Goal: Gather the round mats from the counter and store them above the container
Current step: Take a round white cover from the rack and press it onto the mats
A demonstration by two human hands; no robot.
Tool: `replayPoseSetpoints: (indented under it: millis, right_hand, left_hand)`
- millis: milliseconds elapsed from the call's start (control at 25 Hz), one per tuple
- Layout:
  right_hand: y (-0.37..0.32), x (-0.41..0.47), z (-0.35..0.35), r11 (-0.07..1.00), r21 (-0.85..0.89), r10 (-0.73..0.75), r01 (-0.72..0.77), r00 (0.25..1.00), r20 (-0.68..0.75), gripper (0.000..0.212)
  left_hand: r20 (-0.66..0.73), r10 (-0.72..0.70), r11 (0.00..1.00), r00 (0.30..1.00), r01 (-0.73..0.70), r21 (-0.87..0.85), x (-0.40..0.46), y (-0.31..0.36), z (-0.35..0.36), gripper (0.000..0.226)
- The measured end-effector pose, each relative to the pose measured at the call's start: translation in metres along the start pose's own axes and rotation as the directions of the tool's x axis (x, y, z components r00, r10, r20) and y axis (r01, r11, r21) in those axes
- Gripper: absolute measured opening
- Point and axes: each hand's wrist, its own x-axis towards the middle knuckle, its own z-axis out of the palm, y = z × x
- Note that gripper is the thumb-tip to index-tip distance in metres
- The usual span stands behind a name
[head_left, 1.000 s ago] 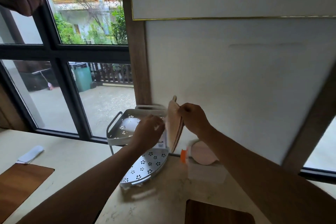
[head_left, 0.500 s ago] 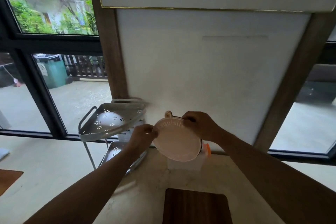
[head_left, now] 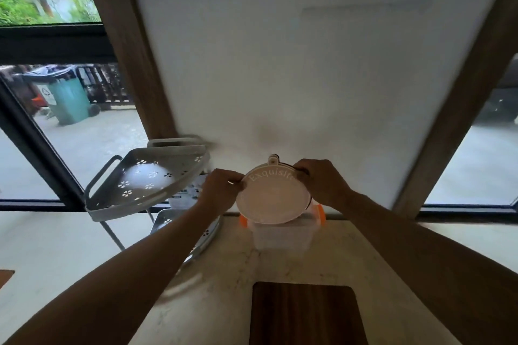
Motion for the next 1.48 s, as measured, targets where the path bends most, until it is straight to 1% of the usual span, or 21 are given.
replayPoseSetpoints:
  millis: [160,280,360,480,640,720,800,920,960,1080,1240,1400,1480]
  right_hand:
    - [0.033,0.016,0.024,0.997,0.023,0.073,-0.071,0.992,-0.104,0.020]
    - [0.062,0.026,0.047,0.992,0.050,0.125,-0.120,0.984,-0.124,0.019]
    - [0.081,0.031,0.062,0.986,0.069,0.157,-0.150,0.981,-0.113,0.018]
    - [0.104,0.036,0.083,0.979,0.062,0.197,-0.193,0.979,-0.059,0.016]
    - [0.129,0.048,0.110,0.972,0.027,0.234,-0.233,0.972,-0.014,0.017]
    - [0.135,0.050,0.119,0.972,0.006,0.235,-0.235,0.972,0.010,0.017]
    - [0.141,0.052,0.128,0.975,-0.020,0.223,-0.222,0.974,0.044,0.019]
    - [0.145,0.053,0.137,0.977,-0.055,0.211,-0.208,0.976,0.057,0.021]
    - [0.145,0.053,0.139,0.977,-0.059,0.208,-0.205,0.977,0.054,0.020]
    - [0.145,0.049,0.143,0.985,-0.066,0.161,-0.160,0.987,0.018,0.019]
    - [0.147,0.044,0.147,0.984,-0.093,0.150,-0.153,0.988,-0.043,0.029]
    - [0.145,0.042,0.148,0.980,-0.100,0.163,-0.173,0.982,-0.094,0.027]
    - [0.143,0.039,0.149,0.983,-0.085,0.154,-0.165,0.981,-0.116,0.026]
  left_hand:
    - [-0.053,-0.009,1.000,0.999,0.010,0.018,0.032,-0.010,0.035,0.016]
    - [-0.105,-0.026,0.999,0.994,0.028,0.024,0.055,-0.023,0.067,0.015]
    - [-0.121,-0.024,0.998,0.992,0.031,0.054,0.066,-0.033,0.085,0.016]
    - [-0.091,-0.030,0.996,0.995,0.038,0.086,0.079,-0.052,0.109,0.018]
    - [-0.074,0.013,0.991,0.997,-0.003,0.132,0.089,-0.076,0.135,0.022]
    - [-0.062,0.037,0.986,0.997,-0.026,0.163,0.089,-0.082,0.142,0.022]
    - [-0.066,0.032,0.978,0.997,-0.018,0.209,0.089,-0.091,0.150,0.022]
    - [-0.071,0.015,0.933,0.997,0.011,0.361,0.089,-0.099,0.161,0.027]
    - [-0.077,0.011,0.925,0.997,0.019,0.379,0.089,-0.100,0.164,0.028]
    - [-0.104,0.018,0.938,0.994,0.019,0.346,0.089,-0.104,0.168,0.027]
    - [-0.081,0.056,0.949,0.995,-0.028,0.313,0.088,-0.106,0.172,0.025]
    - [-0.083,0.084,0.902,0.993,-0.041,0.429,0.083,-0.107,0.173,0.022]
    - [-0.104,0.087,0.898,0.991,-0.032,0.439,0.080,-0.108,0.174,0.020]
